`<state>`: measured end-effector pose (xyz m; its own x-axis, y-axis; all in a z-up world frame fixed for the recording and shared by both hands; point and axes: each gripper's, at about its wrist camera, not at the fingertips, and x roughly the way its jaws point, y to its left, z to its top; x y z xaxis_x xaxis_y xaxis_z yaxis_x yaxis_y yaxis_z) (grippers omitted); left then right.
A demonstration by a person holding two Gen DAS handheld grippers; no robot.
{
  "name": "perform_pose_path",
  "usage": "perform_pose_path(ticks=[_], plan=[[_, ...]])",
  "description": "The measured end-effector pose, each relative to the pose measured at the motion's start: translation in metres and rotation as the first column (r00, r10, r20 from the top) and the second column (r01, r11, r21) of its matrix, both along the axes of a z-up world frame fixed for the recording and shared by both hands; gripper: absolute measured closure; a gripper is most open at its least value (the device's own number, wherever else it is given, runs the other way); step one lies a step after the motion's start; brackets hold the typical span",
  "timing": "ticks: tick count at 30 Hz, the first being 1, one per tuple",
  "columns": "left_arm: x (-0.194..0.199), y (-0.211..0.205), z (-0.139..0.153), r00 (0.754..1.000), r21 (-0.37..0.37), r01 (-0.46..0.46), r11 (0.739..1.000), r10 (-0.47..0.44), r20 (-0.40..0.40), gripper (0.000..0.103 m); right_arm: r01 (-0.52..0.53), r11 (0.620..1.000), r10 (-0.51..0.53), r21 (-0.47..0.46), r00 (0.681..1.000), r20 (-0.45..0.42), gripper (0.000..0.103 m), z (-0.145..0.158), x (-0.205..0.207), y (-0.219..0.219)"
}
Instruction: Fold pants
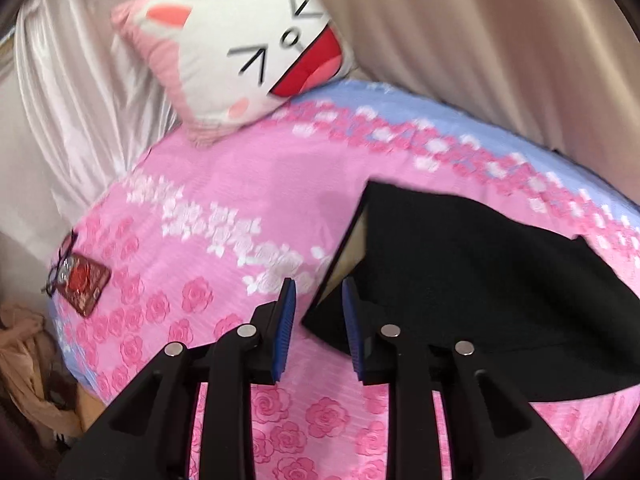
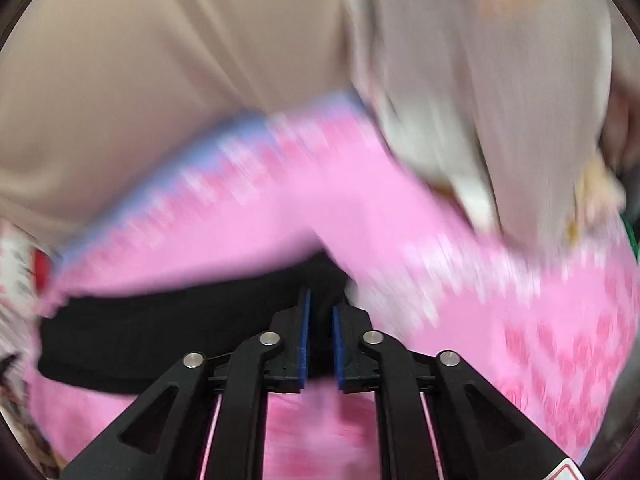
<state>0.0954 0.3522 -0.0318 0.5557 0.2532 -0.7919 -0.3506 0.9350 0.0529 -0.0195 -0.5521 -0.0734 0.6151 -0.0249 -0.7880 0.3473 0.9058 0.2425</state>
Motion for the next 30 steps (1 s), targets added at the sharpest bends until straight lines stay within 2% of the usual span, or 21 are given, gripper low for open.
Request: perform_pose_path(ticks=[1,4,5,6,7,8,11,13,15,16,20,22,23,24,26,27,29,30], plan=[[-0.001,0.001,-0.006,1.000,-0.013,-0.003,1.000,0.003,-0.014,0.080,0.013,1.000,-0.013,-0.001,0.999,-0.036,0.074,-0.015,0.000,-0.001],[-0.015,-0.006,-0.011,0.999,-0.074,0.027,0.997,-0.029,-0.026,0.075,0.117,0.992,-0.120,0.045,0.990,0.071,0.051,-0.007,-0.023,-0.005],[-0.021,-0.010,-0.011,0.999,-0.099,0.038,0.994,-0.040,-0.024,0.059,0.139,0.989,-0.142,0.041,0.985,0.102,0.050,0.000,-0.030,-0.001],[-0.029,-0.014,-0.010,0.999,-0.141,0.044,0.989,-0.047,-0.017,0.030,0.151,0.989,-0.150,0.007,0.979,0.138,0.050,0.012,-0.038,0.010],[-0.034,-0.016,-0.010,0.999,-0.173,0.040,0.984,-0.041,-0.002,0.017,0.155,0.987,-0.149,-0.029,0.977,0.153,0.050,0.020,-0.042,0.018],[-0.041,-0.018,-0.010,0.999,-0.210,0.019,0.977,-0.012,0.031,0.008,0.157,0.985,-0.143,-0.071,0.975,0.169,0.050,0.030,-0.046,0.030],[-0.042,-0.022,-0.015,0.996,-0.312,-0.016,0.950,0.042,0.076,0.009,0.089,0.987,-0.059,-0.134,0.975,0.215,0.049,0.049,-0.053,0.076],[-0.030,-0.021,-0.024,0.996,-0.335,-0.049,0.941,0.072,0.056,0.010,0.010,0.990,0.025,-0.140,0.970,0.244,0.049,0.058,-0.053,0.119],[-0.016,-0.019,-0.035,0.996,-0.373,-0.065,0.926,0.085,0.038,0.021,-0.064,0.989,0.098,-0.132,0.959,0.267,0.049,0.064,-0.051,0.158],[-0.010,-0.018,-0.039,0.995,-0.397,-0.073,0.915,0.092,0.029,0.023,-0.101,0.986,0.133,-0.129,0.952,0.274,0.049,0.065,-0.049,0.176],[0.008,-0.012,-0.059,0.996,-0.498,-0.080,0.864,0.091,-0.001,0.024,-0.222,0.964,0.255,-0.146,0.929,0.268,0.048,0.070,-0.036,0.247],[0.012,-0.011,-0.068,0.994,-0.501,-0.100,0.860,0.107,-0.014,0.029,-0.270,0.946,0.309,-0.178,0.919,0.247,0.044,0.068,-0.032,0.277],[0.012,-0.012,-0.067,0.993,-0.488,-0.103,0.867,0.114,-0.007,0.035,-0.295,0.937,0.335,-0.188,0.911,0.239,0.041,0.067,-0.029,0.291],[0.013,-0.014,-0.065,0.993,-0.457,-0.107,0.883,0.118,-0.004,0.054,-0.309,0.932,0.349,-0.190,0.906,0.238,0.041,0.065,-0.029,0.300],[0.013,-0.012,-0.063,0.991,-0.424,-0.128,0.897,0.137,-0.009,0.077,-0.343,0.923,0.378,-0.177,0.895,0.237,0.041,0.063,-0.024,0.319],[0.012,-0.009,-0.062,0.991,-0.445,-0.124,0.887,0.135,-0.007,0.077,-0.352,0.921,0.384,-0.167,0.892,0.240,0.041,0.061,-0.022,0.324],[0.007,0.001,-0.058,0.990,-0.512,-0.122,0.850,0.138,-0.007,0.077,-0.373,0.913,0.405,-0.168,0.883,0.238,0.041,0.061,-0.016,0.338],[0.005,0.003,-0.057,0.991,-0.520,-0.121,0.845,0.137,-0.007,0.076,-0.376,0.909,0.411,-0.178,0.880,0.239,0.041,0.062,-0.016,0.340]])
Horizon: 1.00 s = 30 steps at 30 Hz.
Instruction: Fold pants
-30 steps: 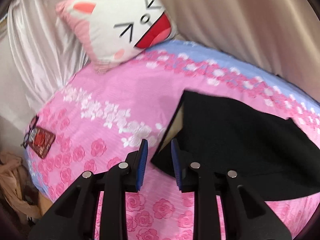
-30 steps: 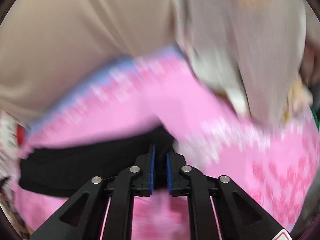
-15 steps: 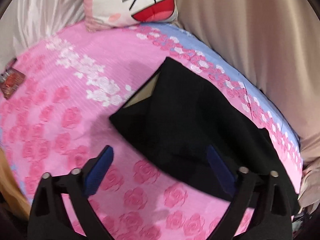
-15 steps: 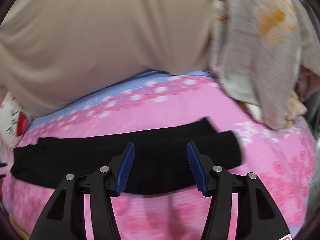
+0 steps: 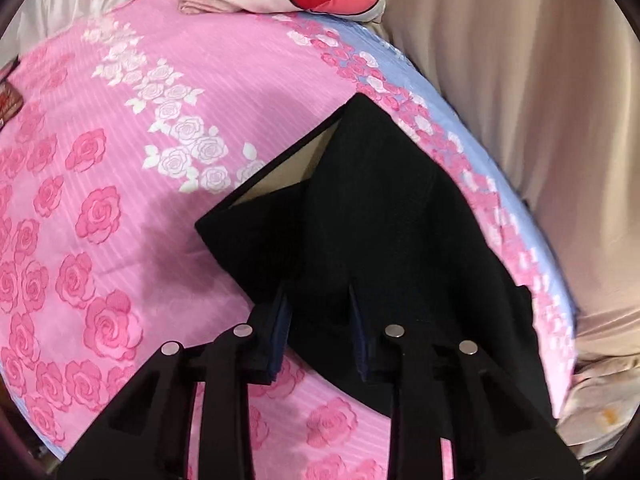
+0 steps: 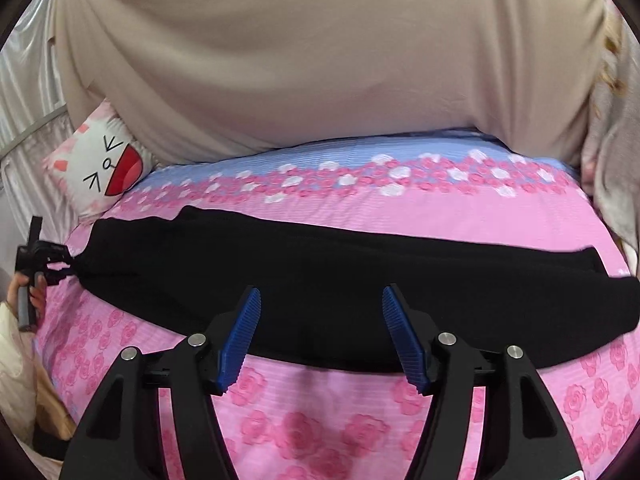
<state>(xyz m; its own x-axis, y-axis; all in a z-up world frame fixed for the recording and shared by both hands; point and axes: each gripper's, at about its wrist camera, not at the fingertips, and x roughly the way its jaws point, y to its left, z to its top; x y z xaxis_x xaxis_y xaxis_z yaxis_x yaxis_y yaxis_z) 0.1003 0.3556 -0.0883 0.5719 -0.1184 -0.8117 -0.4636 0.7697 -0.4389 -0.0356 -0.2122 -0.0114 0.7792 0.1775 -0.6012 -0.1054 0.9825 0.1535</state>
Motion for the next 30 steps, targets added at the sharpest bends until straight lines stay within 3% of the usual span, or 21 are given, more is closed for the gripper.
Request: perform_pose_path(ticks=[5,6,8,9,10,12,14,17,19,21,24,26,28,29,30], plan=[[-0.005,0.001,0.009,1.000,-0.013,0.002,1.000,-0.002,0.008,0.072,-0.029,1.000,0.028,-0.004,1.000,-0.004,0.041,-0.001,0.004,0.021],[-0.005,0.000,0.009,1.000,-0.023,0.008,1.000,-0.008,0.017,0.061,-0.029,1.000,0.029,-0.005,1.000,-0.007,0.041,-0.001,0.004,0.023],[0.004,0.000,0.002,1.000,-0.045,0.018,0.999,-0.018,0.011,0.048,-0.034,0.999,0.034,0.001,0.999,-0.016,0.041,-0.004,0.005,0.028],[0.008,-0.001,-0.004,1.000,-0.053,0.021,0.998,-0.021,-0.002,0.048,-0.033,0.999,0.033,0.001,0.999,-0.020,0.041,-0.005,0.005,0.029],[0.012,-0.002,-0.006,1.000,-0.043,0.022,0.999,-0.022,-0.002,0.049,-0.033,0.999,0.033,0.001,0.999,-0.021,0.041,-0.005,0.006,0.030],[0.013,-0.004,-0.004,1.000,0.017,0.028,0.999,-0.028,-0.001,0.094,-0.035,0.999,0.035,-0.001,0.999,-0.027,0.041,-0.007,0.006,0.033],[0.009,0.003,0.010,0.997,-0.009,0.074,0.997,-0.073,0.038,0.093,-0.025,0.999,0.024,-0.020,0.999,-0.032,0.041,-0.008,0.005,0.035],[-0.002,0.019,0.040,0.992,0.035,0.102,0.994,-0.105,0.064,0.094,0.004,0.998,-0.005,-0.058,1.000,-0.024,0.041,-0.007,0.003,0.033],[-0.010,0.039,0.054,0.995,0.073,0.087,0.993,-0.091,0.045,0.093,0.020,0.998,-0.022,-0.056,0.999,-0.026,0.041,-0.008,0.003,0.027],[-0.009,0.056,0.044,0.997,0.082,0.075,0.994,-0.074,-0.015,0.091,0.041,0.998,-0.043,-0.047,0.998,-0.040,0.041,-0.012,0.006,0.020],[0.005,0.051,0.001,0.981,0.144,0.113,0.983,-0.088,-0.173,0.085,0.087,0.996,-0.090,-0.036,0.992,-0.086,0.040,-0.026,0.011,0.007],[0.001,0.038,-0.002,0.984,0.199,0.100,0.975,-0.066,-0.167,0.079,0.111,0.992,-0.116,-0.056,0.988,-0.101,0.040,-0.029,0.011,0.001],[-0.009,0.018,0.013,0.988,0.314,0.079,0.946,-0.034,-0.148,0.075,0.137,0.987,-0.144,-0.081,0.985,-0.095,0.041,-0.028,0.006,-0.010],[-0.016,0.006,0.026,0.992,0.392,0.062,0.918,-0.013,-0.125,0.069,0.169,0.980,-0.178,-0.103,0.980,-0.088,0.040,-0.026,0.002,-0.021],[-0.022,-0.001,0.036,0.995,0.446,0.046,0.894,0.000,-0.103,0.054,0.191,0.975,-0.201,-0.114,0.976,-0.083,0.040,-0.025,-0.001,-0.030]])
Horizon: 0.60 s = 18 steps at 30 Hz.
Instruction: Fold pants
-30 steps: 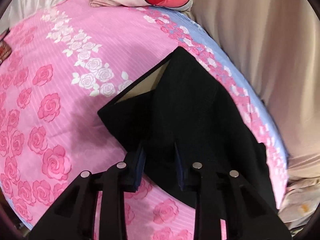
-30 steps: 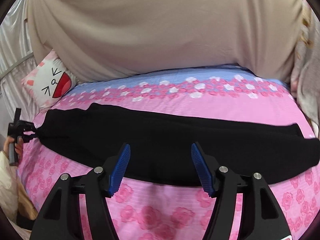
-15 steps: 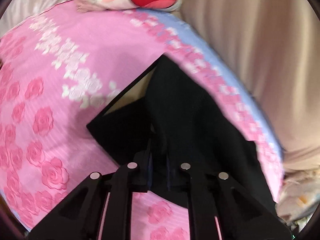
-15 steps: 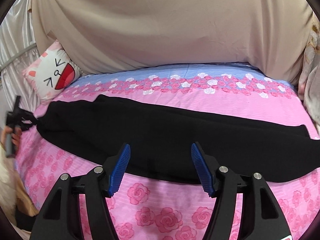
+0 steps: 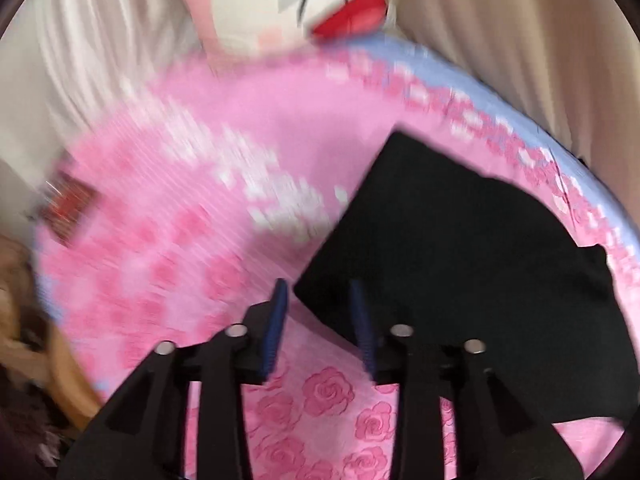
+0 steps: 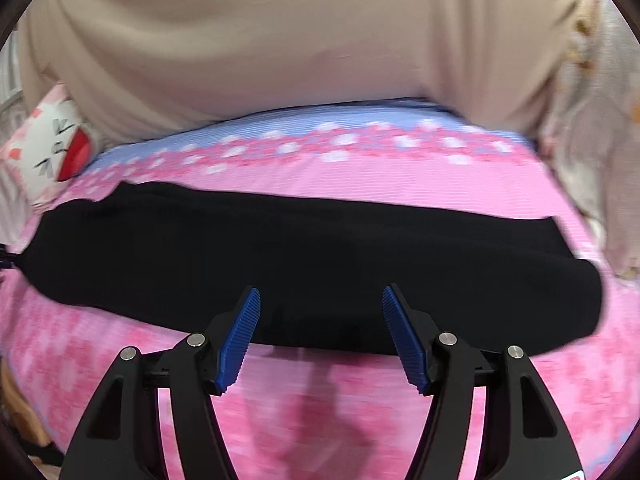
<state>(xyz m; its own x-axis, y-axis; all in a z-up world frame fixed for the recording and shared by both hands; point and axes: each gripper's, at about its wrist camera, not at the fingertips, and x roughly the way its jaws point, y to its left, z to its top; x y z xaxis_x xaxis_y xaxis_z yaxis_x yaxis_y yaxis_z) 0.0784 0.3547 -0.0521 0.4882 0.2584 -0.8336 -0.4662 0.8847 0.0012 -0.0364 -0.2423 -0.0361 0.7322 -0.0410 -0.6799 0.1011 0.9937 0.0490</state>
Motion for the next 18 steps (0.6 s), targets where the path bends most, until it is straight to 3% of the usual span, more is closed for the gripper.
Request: perform_pose_path(ticks=[1,2,4,6,9,12,13,14,15,17,18], plan=[[-0.008,-0.012,0.017,0.999,0.090,-0.024,0.996,0.021,0.040,0.045,0.046,0.999,-0.046,-0.015,0.999,0.003,0.040,0.001,-0.005,-0.018],[-0.013,-0.021,0.031,0.996,0.144,-0.044,0.989,0.033,0.080,0.028,0.101,0.995,-0.101,-0.028,0.995,0.006,0.039,0.002,-0.012,-0.039],[-0.019,-0.036,0.057,0.988,0.233,-0.070,0.970,0.036,0.148,0.024,0.206,0.977,-0.206,-0.052,0.979,0.011,0.039,0.003,-0.026,-0.078],[-0.018,-0.055,0.070,0.983,0.276,-0.074,0.958,0.024,0.181,0.024,0.290,0.955,-0.290,-0.059,0.957,0.013,0.026,0.003,-0.039,-0.116],[-0.011,-0.077,0.076,0.980,0.176,0.007,0.984,-0.042,0.197,0.024,0.352,0.935,-0.353,-0.043,0.936,-0.021,0.026,-0.006,-0.039,-0.178],[0.005,-0.107,0.063,0.980,0.119,0.079,0.990,-0.099,0.170,0.024,0.337,0.941,-0.334,0.018,0.938,-0.089,0.026,-0.024,-0.018,-0.215],[0.010,-0.123,0.056,0.981,0.118,0.104,0.988,-0.121,0.154,0.024,0.311,0.948,-0.303,0.069,0.947,-0.109,0.039,-0.030,-0.012,-0.221],[0.013,-0.136,0.050,0.981,0.118,0.123,0.985,-0.139,0.138,0.024,0.258,0.954,-0.240,0.151,0.962,-0.131,0.081,-0.037,-0.003,-0.226],[0.017,-0.152,0.044,0.979,0.111,0.154,0.982,-0.167,0.120,0.024,0.235,0.955,-0.210,0.181,0.967,-0.146,0.093,-0.039,0.003,-0.227],[0.022,-0.172,0.034,0.976,0.108,0.186,0.977,-0.197,0.099,0.024,0.179,0.972,-0.166,0.153,0.982,-0.090,0.093,-0.014,0.014,-0.223],[0.022,-0.183,0.032,0.973,0.112,0.199,0.974,-0.210,0.092,0.024,0.137,0.983,-0.139,0.120,0.990,0.010,0.093,0.018,0.012,-0.218]])
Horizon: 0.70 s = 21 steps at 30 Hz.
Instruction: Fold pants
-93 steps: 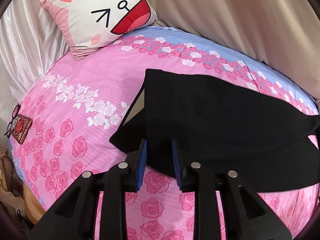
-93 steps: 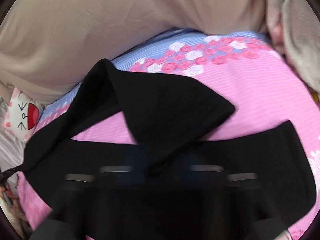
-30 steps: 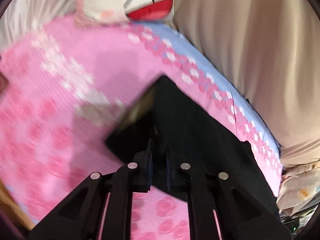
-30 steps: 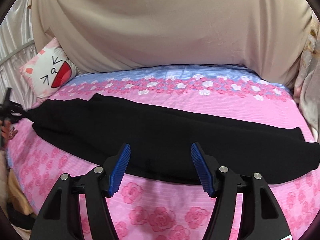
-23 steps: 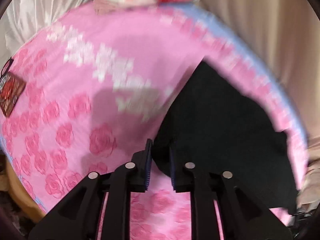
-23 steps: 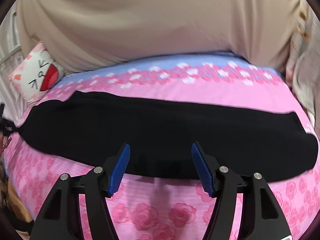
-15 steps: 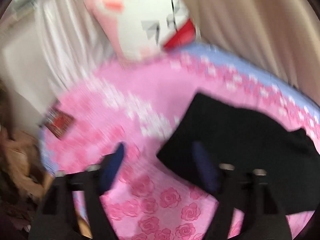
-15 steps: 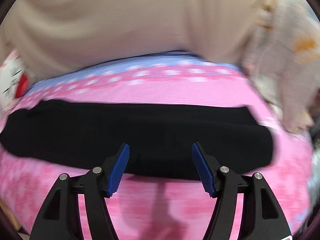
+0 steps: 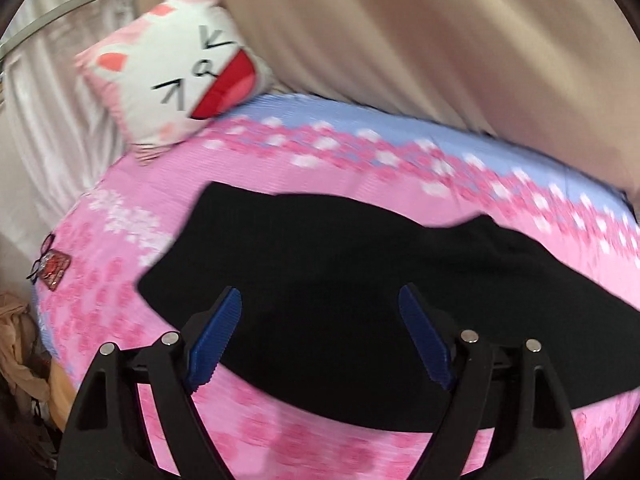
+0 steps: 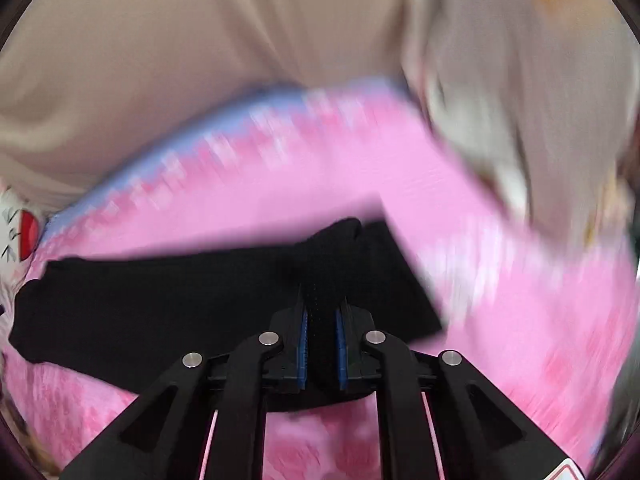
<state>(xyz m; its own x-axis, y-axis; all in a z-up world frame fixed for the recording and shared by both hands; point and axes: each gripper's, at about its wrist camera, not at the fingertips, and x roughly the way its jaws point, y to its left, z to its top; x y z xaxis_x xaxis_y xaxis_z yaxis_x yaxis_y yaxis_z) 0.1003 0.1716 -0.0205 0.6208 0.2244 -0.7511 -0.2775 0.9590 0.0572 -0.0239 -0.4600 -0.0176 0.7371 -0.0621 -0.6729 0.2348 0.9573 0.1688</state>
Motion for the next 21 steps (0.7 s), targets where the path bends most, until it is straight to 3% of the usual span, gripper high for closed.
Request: perform_pose_path(ticks=[2,4,5,6,8,9,11,13,15,16,17,18,21], plan=[[0.003,-0.020,-0.003,1.000,0.016,0.023,1.000,-0.023,-0.009,0.024,-0.038,0.999,0.042,-0.032,0.990,0.133,0.090,0.045,-0.009,0.004],[0.003,-0.033,-0.007,0.999,0.028,0.039,0.999,-0.039,-0.011,0.023,-0.011,0.992,0.032,-0.127,0.987,0.159,0.075,0.064,-0.011,0.005],[0.005,-0.038,-0.011,0.999,0.034,0.045,0.998,-0.044,-0.014,0.021,0.025,0.981,-0.003,-0.195,0.993,0.115,0.068,0.054,-0.007,0.000],[0.008,-0.043,-0.017,0.999,0.044,0.044,0.998,-0.043,-0.023,0.021,0.046,0.970,-0.038,-0.238,0.999,0.039,0.068,0.033,0.002,-0.007],[0.014,-0.048,-0.030,0.998,0.051,0.043,0.998,-0.040,-0.054,0.021,0.072,0.971,-0.115,-0.226,0.976,-0.185,0.073,-0.040,0.022,-0.037],[0.017,-0.049,-0.036,0.997,0.050,0.039,0.998,-0.036,-0.070,0.021,0.098,0.972,-0.150,-0.212,0.958,-0.245,0.073,-0.065,0.023,-0.047],[0.024,-0.048,-0.048,0.993,0.043,0.031,0.999,-0.026,-0.111,0.021,0.134,0.976,-0.165,-0.171,0.970,-0.179,0.073,-0.064,0.008,-0.049],[0.027,-0.047,-0.051,0.993,0.032,0.024,0.999,-0.021,-0.115,0.021,0.157,0.976,-0.171,-0.149,0.982,-0.085,0.069,-0.039,-0.007,-0.040],[0.029,-0.046,-0.049,0.994,0.022,0.023,1.000,-0.020,-0.103,0.021,0.115,0.981,-0.118,-0.155,0.993,-0.010,0.068,-0.008,-0.010,-0.015],[0.032,-0.046,-0.048,0.995,0.011,0.027,1.000,-0.025,-0.095,0.021,0.088,0.982,-0.088,-0.167,0.996,0.009,0.062,0.001,-0.011,-0.005],[0.035,-0.048,-0.047,0.996,0.000,0.033,0.999,-0.033,-0.089,0.021,0.045,0.983,-0.041,-0.176,0.999,0.023,0.047,0.011,-0.008,0.012],[0.038,-0.050,-0.045,0.995,-0.013,0.045,0.999,-0.046,-0.085,0.021,0.003,0.983,0.003,-0.184,1.000,0.031,0.038,0.017,-0.004,0.029],[0.058,-0.059,-0.039,0.994,-0.042,0.080,0.996,-0.083,-0.071,0.014,-0.065,0.976,0.074,-0.207,0.997,0.036,0.038,0.013,0.005,0.061]])
